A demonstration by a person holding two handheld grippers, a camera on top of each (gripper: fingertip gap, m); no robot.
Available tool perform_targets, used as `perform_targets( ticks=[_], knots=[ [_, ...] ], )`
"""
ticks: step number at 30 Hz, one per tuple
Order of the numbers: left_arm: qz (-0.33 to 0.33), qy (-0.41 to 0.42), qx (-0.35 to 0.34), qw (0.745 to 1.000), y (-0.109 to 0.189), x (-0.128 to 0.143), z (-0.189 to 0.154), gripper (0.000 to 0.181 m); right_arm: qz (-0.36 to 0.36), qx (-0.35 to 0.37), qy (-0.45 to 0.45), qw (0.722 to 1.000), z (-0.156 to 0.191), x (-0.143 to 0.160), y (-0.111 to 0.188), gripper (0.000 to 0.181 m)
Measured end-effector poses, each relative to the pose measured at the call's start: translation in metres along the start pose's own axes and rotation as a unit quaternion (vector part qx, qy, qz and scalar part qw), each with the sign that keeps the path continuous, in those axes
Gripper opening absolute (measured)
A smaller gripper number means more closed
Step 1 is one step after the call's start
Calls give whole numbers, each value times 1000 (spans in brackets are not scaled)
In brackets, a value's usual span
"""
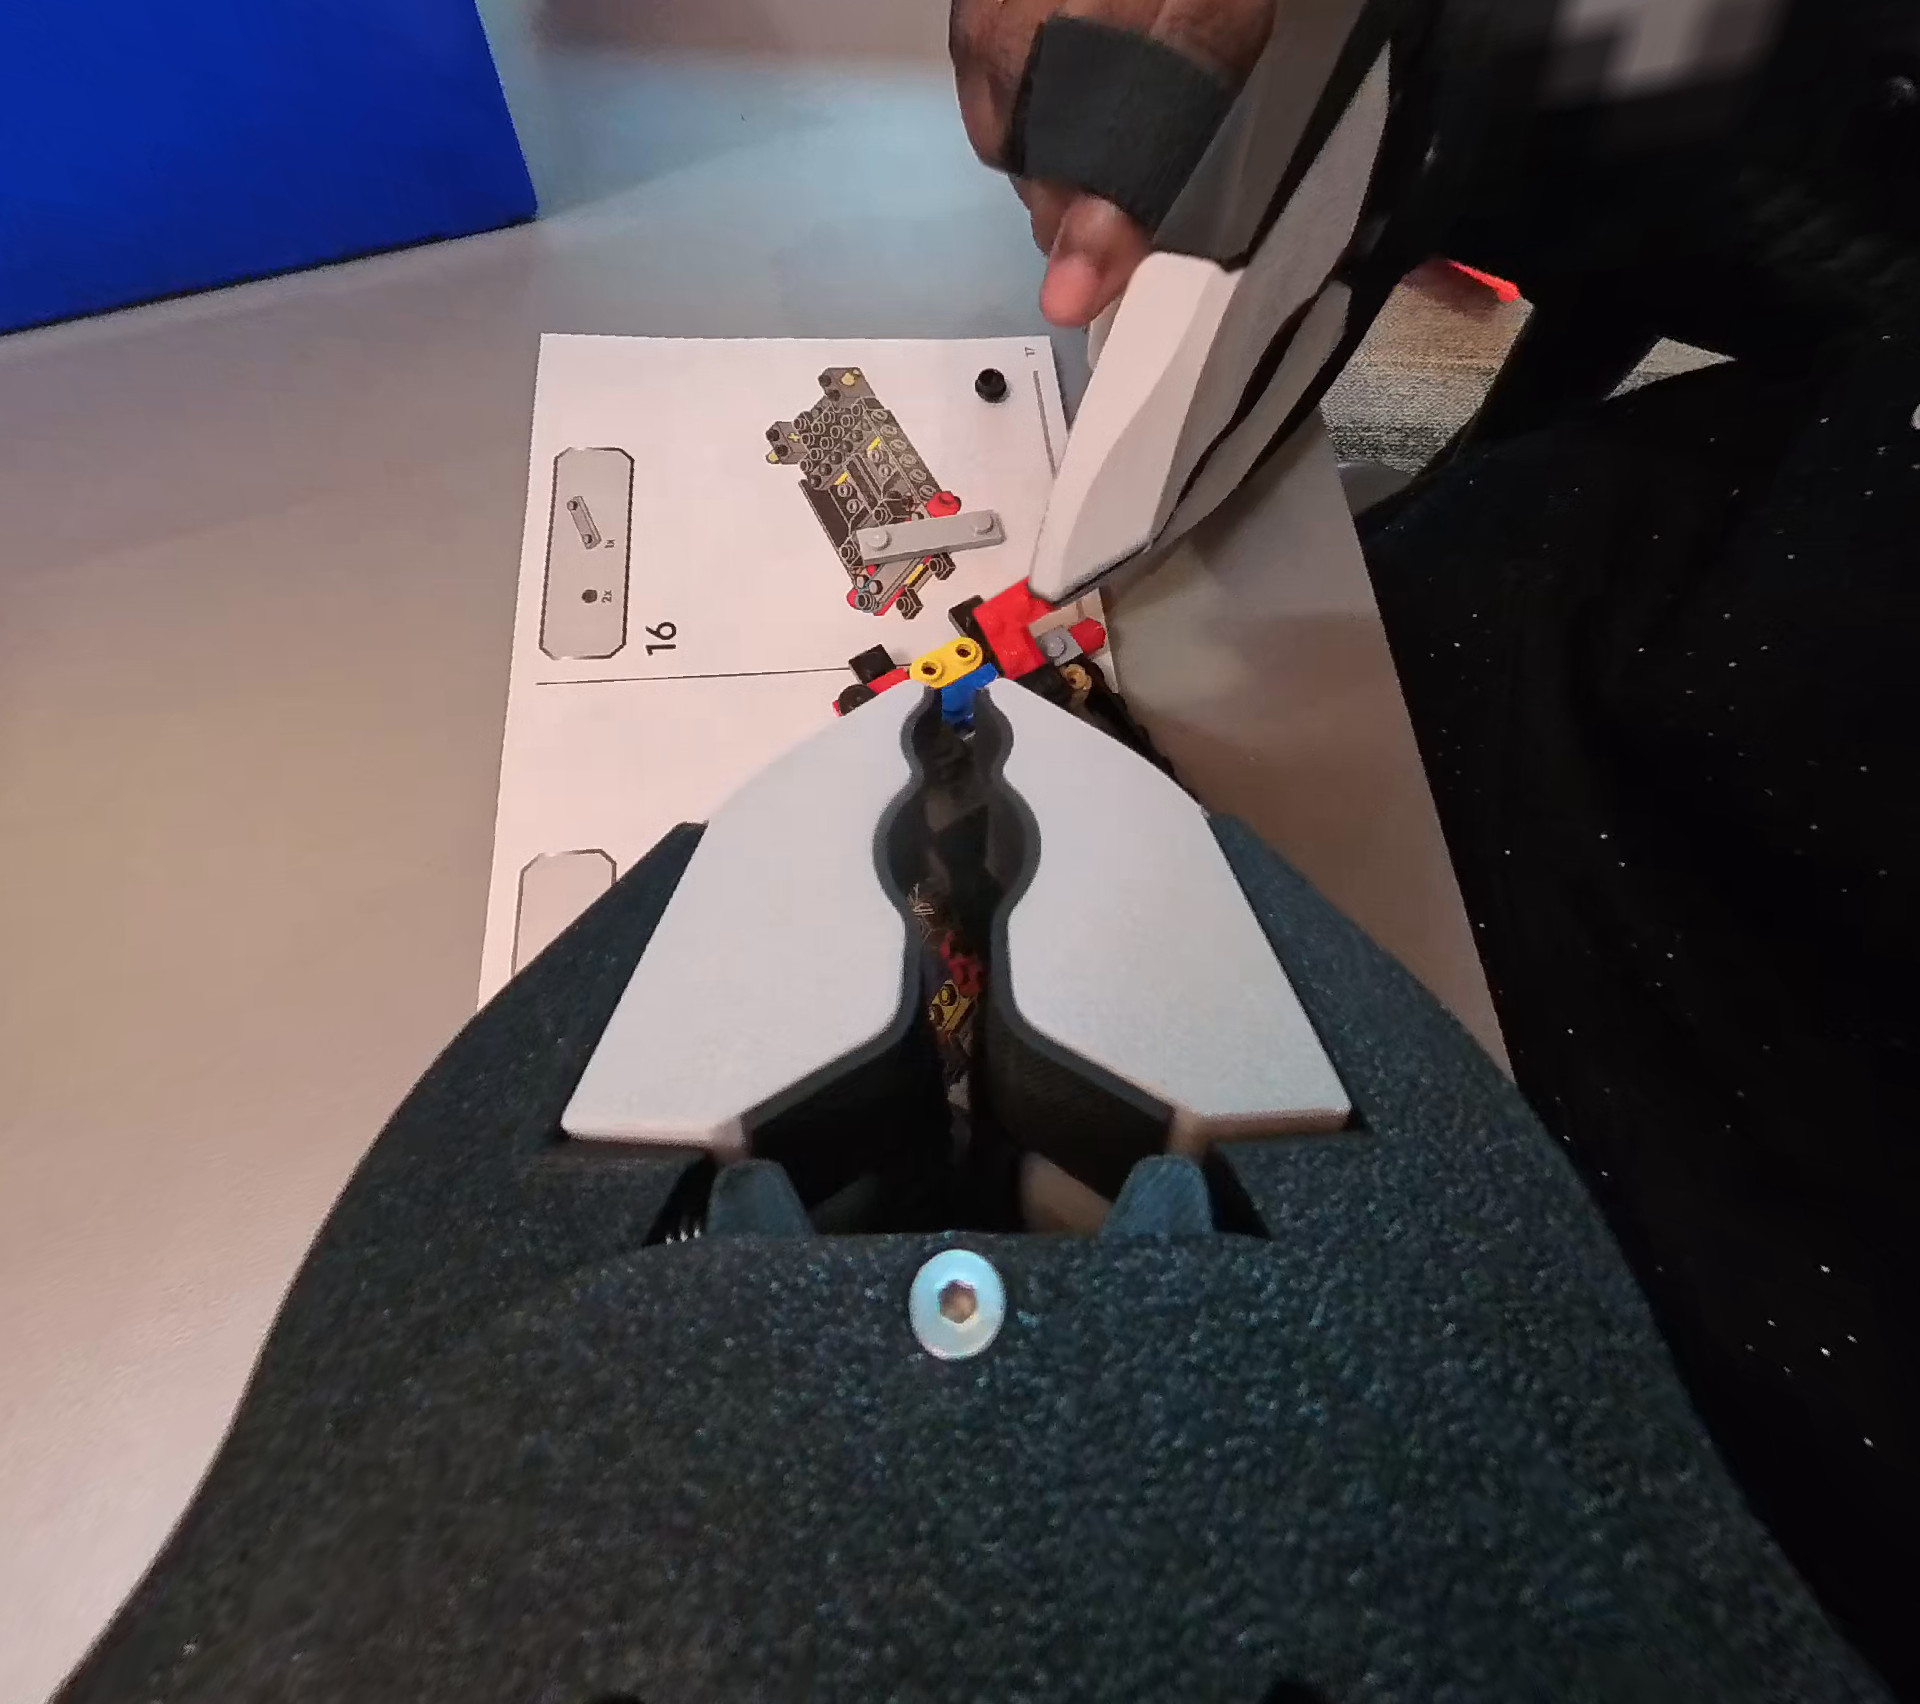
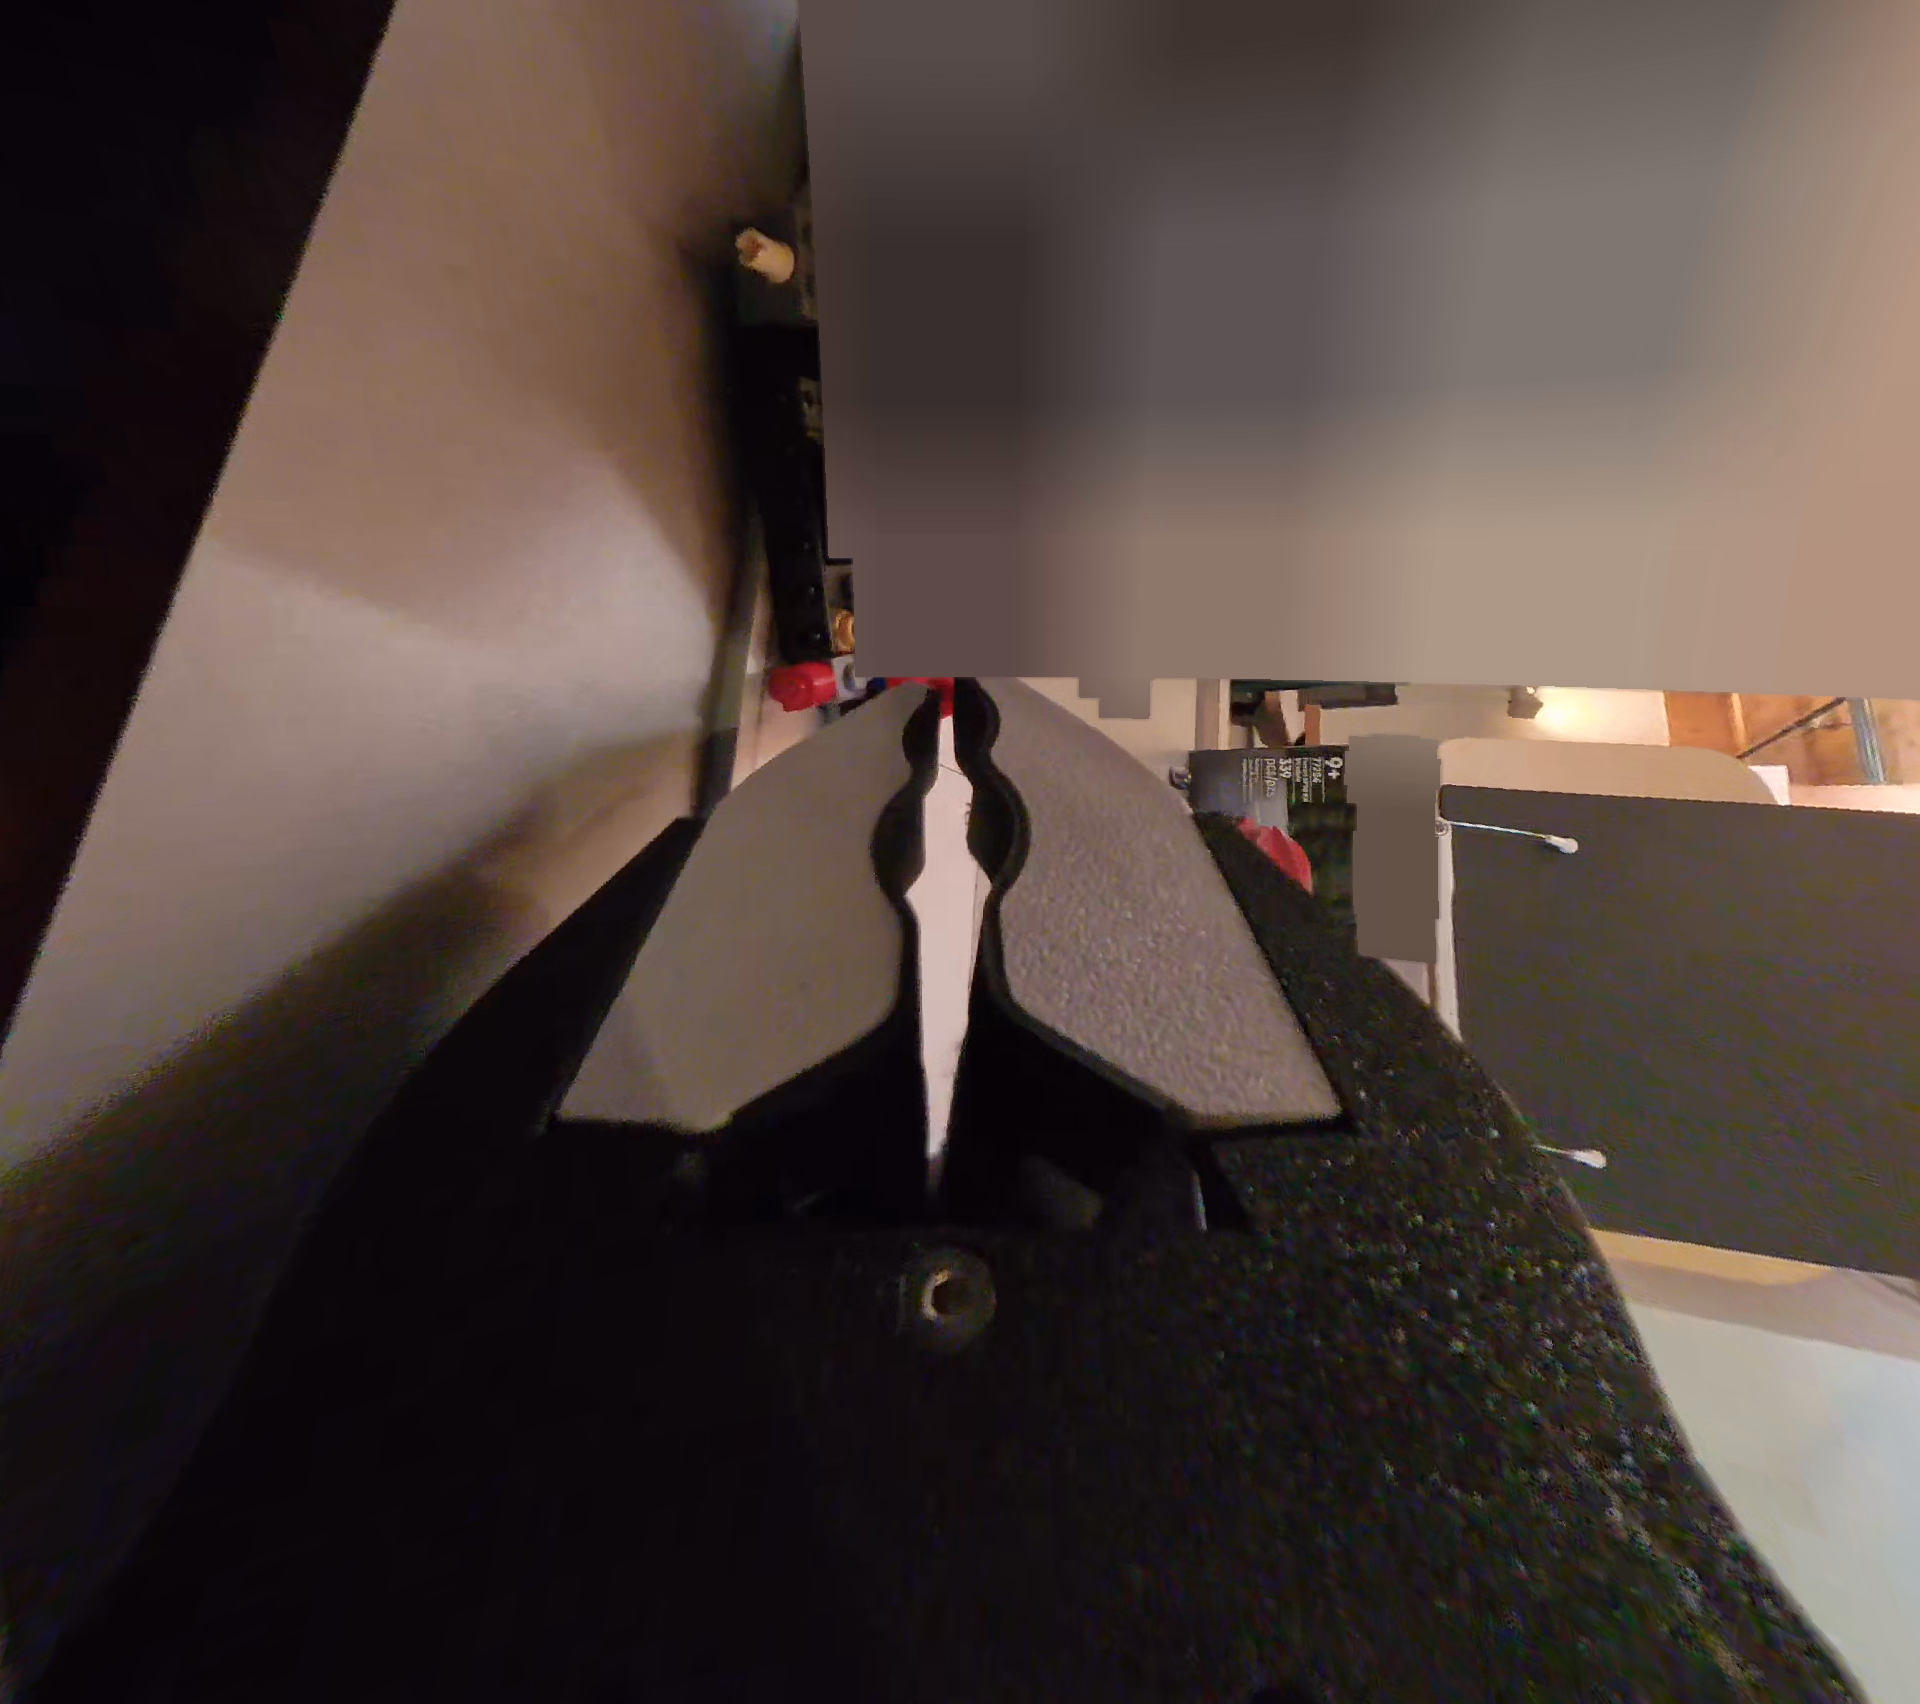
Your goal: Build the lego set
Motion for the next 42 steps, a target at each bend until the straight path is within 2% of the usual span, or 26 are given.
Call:
perform_targets(
  ticks=[14, 19, 32, 34, 36, 39, 42],
  knots=[
    [8, -4, 3, 1000, -4, 2, 0, 5, -16, -38, 27, 999, 9, 1, 1, 4],
    [7, -4, 4, 1000, -4, 2, 0, 5, -18, -52, 23, 998, 11, 1, 0, 11],
    [4, -3, 7, 1000, -4, 3, 1, 5, -42, -93, -13, 995, 4, 5, 6, 13],
    [4, -3, 6, 1000, -4, 3, 1, 5, -54, -98, -44, 993, 1, 8, 9, 16],
    [4, -3, 5, 1000, -4, 3, 1, 5, -80, -117, -129, 981, -6, 14, 13, 12],
    [1, -4, 5, 1000, -1, 2, 1, 5, -112, -169, -293, 934, -21, 29, 17, 1],
    [2, -6, -4, 1000, 6, 2, 1, 9, -72, -239, -385, 889, -32, 37, 10, 0]
  ],
)
Point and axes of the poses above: each gripper's, where its closed fingertips meet, y back along the fingers, x out of its underside, z = x × y across the jaws, the point moved 10 cm from there along y, back along the fingers, and after that the axes turned 10 degrees about y, right-handed, at the moved point
